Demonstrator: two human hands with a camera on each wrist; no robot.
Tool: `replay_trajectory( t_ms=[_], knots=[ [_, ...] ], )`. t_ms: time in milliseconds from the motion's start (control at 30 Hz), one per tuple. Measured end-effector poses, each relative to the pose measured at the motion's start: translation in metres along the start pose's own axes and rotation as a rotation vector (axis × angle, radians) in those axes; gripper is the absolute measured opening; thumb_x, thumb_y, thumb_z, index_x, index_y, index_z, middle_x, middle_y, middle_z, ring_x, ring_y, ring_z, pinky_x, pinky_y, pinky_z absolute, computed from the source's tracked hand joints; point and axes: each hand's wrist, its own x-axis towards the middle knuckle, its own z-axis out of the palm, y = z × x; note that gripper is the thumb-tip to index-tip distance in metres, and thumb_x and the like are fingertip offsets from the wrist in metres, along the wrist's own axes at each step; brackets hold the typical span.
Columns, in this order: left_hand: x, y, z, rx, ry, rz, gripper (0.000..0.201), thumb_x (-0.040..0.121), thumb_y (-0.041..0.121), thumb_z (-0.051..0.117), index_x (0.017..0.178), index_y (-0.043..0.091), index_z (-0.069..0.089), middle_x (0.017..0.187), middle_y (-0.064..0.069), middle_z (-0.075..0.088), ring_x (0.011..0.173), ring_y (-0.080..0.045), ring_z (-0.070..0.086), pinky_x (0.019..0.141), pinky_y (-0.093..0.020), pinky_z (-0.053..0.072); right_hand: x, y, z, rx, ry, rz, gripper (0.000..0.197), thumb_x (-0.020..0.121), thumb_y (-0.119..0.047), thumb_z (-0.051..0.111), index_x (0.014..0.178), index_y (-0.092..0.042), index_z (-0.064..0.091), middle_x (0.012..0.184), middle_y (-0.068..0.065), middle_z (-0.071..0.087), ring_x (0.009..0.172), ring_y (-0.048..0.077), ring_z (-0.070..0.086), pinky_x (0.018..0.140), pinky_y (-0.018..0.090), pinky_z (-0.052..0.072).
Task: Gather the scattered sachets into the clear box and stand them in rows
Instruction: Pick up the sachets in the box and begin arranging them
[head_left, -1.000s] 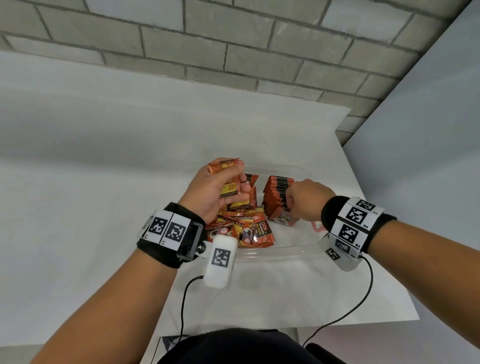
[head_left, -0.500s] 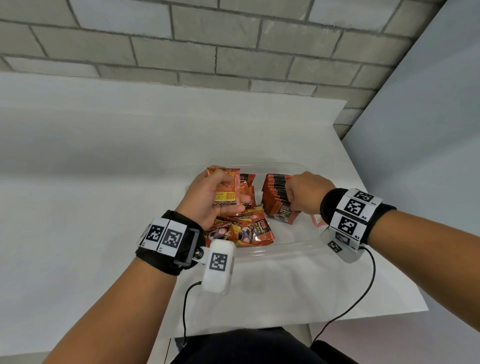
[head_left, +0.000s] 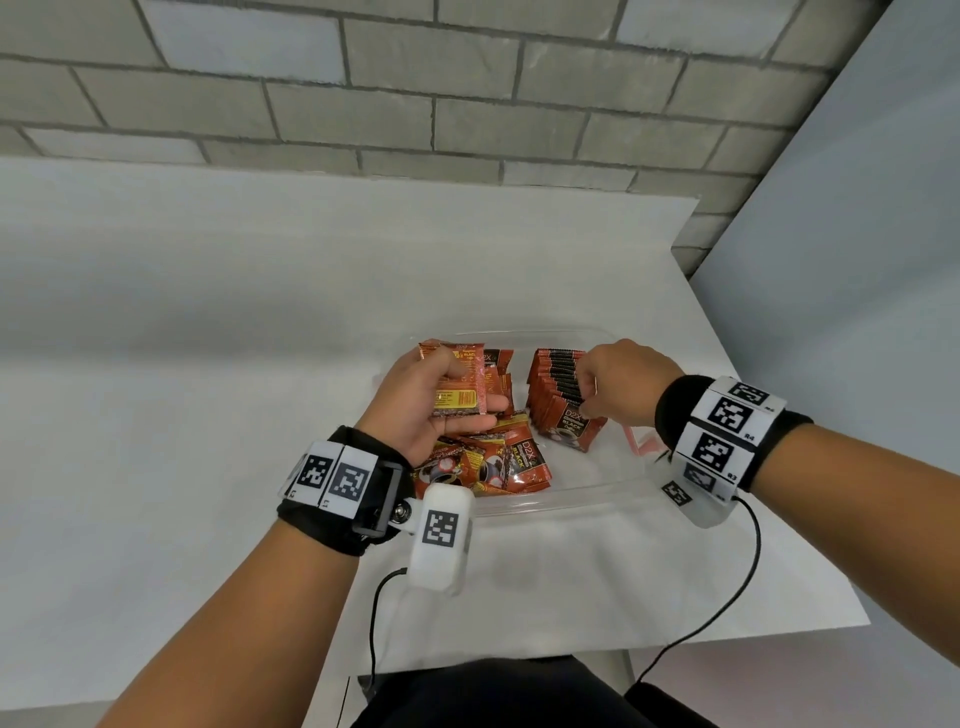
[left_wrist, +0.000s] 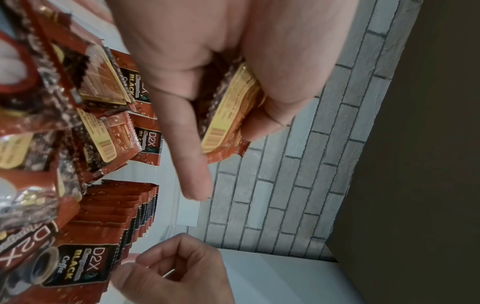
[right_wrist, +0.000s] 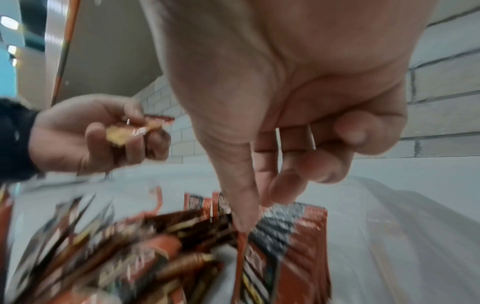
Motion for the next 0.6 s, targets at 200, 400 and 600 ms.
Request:
replay_trajectory(
  t_ms=[200,400,600],
  knots=[
    [0.000,0.001,0.009,0.098,-0.083,0.002,0.013,0.092,0.004,0.056,0.103,0.006,0.061,0.090,-0.014,0.070,0.074,-0.024,0.071,0.054,-0.030,0.059,-0.030,-0.008,-0.010,0.651,0.219,-0.211,0.021,0.087,-0.037,0.064,0.105,-0.026,0.061,0.089,-0.007,0.063,0.069,0.004,0.055,0.063,0.018,0.041],
    [0.003,0.001,0.030,0.176,-0.168,0.035,0.032,0.078,0.021,0.067,0.107,0.008,0.063,0.099,-0.014,0.070,0.087,-0.023,0.071,0.057,-0.028,0.059,-0.037,-0.016,-0.006,0.901,0.402,-0.319,0.006,0.087,-0.020,0.067,0.088,-0.024,0.063,0.083,-0.008,0.065,0.074,0.011,0.060,0.071,0.025,0.048],
    [0.009,0.009,0.038,0.140,-0.059,-0.069,0.042,0.096,0.043,0.049,0.118,0.008,0.058,0.081,-0.011,0.063,0.061,-0.018,0.068,0.048,-0.026,0.056,-0.043,-0.008,0.000,0.707,0.967,-0.366,0.007,0.087,-0.015,0.067,0.083,-0.011,0.064,0.083,-0.002,0.057,0.075,0.012,0.051,0.066,0.023,0.043]
  ],
)
